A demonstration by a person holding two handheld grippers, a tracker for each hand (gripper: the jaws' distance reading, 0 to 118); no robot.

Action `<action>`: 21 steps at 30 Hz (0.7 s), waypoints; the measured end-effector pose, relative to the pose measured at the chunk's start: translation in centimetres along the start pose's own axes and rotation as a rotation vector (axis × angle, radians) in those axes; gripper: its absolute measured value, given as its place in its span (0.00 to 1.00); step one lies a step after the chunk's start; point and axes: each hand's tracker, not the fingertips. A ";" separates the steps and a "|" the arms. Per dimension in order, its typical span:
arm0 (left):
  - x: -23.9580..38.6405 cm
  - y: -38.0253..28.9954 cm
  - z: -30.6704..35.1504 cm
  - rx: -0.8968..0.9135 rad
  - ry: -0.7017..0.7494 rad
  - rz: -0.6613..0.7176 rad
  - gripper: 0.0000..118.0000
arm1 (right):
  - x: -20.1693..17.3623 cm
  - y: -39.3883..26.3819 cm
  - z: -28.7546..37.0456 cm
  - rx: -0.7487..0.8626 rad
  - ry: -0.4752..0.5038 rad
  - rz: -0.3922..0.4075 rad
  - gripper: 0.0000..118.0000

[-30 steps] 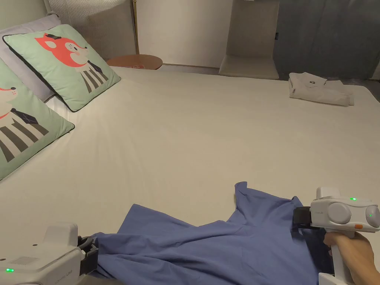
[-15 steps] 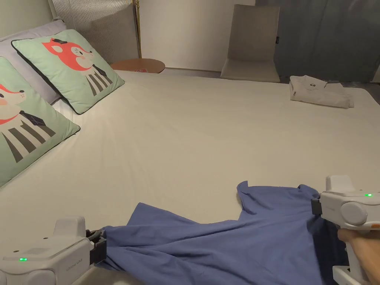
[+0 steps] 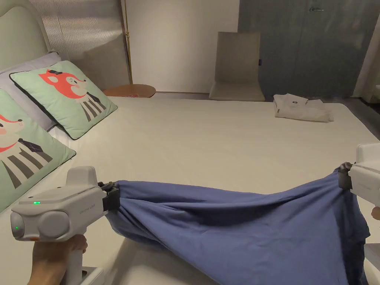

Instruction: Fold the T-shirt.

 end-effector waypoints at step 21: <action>5.9 27.3 -9.4 0.299 0.020 -0.051 0.04 | 7.5 21.9 -1.5 0.524 -0.134 -0.177 0.03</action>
